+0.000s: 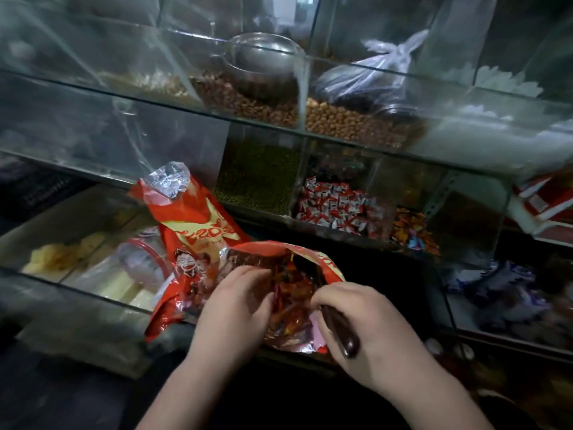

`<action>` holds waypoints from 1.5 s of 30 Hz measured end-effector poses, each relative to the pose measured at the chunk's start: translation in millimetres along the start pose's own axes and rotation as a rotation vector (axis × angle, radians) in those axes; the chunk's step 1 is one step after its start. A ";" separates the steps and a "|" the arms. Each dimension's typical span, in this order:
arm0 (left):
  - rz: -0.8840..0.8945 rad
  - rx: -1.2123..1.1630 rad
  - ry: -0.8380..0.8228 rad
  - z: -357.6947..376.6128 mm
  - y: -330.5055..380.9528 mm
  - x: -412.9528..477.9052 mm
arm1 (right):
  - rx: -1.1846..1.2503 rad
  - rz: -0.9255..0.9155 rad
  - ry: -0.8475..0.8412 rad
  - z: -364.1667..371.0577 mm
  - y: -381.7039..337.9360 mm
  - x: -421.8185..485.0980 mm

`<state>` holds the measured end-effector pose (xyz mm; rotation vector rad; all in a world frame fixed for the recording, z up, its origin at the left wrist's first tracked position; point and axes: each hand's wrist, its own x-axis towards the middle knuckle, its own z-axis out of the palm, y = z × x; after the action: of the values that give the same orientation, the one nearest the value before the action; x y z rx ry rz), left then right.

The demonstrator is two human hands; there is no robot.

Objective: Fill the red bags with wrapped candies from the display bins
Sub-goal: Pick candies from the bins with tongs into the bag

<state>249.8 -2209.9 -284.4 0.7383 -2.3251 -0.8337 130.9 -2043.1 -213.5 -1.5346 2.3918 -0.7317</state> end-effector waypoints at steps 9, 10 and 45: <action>-0.055 0.109 0.089 30.2 -20.4 -20.1 | 0.369 0.279 0.181 11.8 14.8 24.5; -0.063 0.096 0.101 31.2 -22.4 -19.6 | 0.413 0.299 0.167 13.4 13.4 25.3; 0.040 0.076 -0.013 45.1 16.5 -10.8 | 1.211 0.626 0.536 -30.9 11.0 -29.2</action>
<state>222.8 -2174.7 -305.8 0.7179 -2.3866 -0.7388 121.8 -2004.1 -195.4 -0.1024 1.7528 -2.0019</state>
